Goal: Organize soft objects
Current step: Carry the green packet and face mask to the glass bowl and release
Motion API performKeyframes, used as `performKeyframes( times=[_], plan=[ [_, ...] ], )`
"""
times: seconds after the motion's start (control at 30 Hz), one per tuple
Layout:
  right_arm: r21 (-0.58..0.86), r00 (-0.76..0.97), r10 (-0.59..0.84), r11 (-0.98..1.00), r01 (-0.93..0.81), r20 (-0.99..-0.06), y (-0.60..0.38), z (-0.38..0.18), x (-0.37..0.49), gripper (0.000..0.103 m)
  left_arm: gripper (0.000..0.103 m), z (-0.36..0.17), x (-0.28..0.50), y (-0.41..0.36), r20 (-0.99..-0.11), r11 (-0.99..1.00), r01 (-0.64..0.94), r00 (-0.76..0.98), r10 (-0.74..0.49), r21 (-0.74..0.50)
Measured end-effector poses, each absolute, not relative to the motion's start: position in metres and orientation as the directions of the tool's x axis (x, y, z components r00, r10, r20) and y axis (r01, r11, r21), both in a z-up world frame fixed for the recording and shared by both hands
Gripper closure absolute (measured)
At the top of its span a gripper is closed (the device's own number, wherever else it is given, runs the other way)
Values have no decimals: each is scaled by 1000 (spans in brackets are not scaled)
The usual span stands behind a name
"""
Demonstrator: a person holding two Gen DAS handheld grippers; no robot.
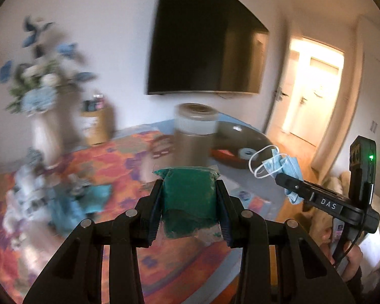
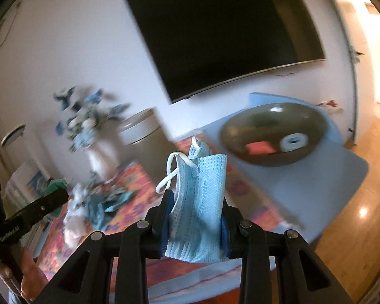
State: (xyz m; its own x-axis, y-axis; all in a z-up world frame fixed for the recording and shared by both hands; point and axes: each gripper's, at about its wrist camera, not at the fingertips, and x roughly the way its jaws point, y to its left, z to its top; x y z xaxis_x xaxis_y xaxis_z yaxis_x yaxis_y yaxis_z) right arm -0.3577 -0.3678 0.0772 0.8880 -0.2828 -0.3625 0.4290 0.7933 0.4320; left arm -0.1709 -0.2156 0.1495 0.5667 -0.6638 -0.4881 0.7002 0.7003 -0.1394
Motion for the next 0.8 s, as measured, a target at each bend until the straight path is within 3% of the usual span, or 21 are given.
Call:
performKeyframes(
  times=[0.2, 0.4, 0.6, 0.73, 0.77, 0.8],
  plan=[
    [478, 868, -354, 729, 489, -348, -418, 79, -388, 72, 67, 161, -181, -301, -490, 651, 758, 551, -675, -43],
    [495, 841, -413, 680, 541, -350, -477, 102, -390, 72, 67, 186, -164, -380, -504, 639, 765, 522, -688, -80],
    [552, 803, -360, 589, 590, -475, -560, 100, -355, 72, 67, 169, -117, -447, -593, 688, 709, 489, -639, -157],
    [580, 786, -266, 552, 599, -559, -603, 80, -327, 70, 66, 146, -92, -476, -638, 741, 656, 512, -575, -142],
    [581, 783, -253, 551, 599, -568, -608, 77, -323, 68, 64, 141, -86, -483, -644, 744, 653, 511, -569, -140],
    [585, 783, -236, 551, 596, -575, -614, 74, -319, 64, 56, 139, -82, -487, -647, 749, 649, 514, -563, -135]
  ],
)
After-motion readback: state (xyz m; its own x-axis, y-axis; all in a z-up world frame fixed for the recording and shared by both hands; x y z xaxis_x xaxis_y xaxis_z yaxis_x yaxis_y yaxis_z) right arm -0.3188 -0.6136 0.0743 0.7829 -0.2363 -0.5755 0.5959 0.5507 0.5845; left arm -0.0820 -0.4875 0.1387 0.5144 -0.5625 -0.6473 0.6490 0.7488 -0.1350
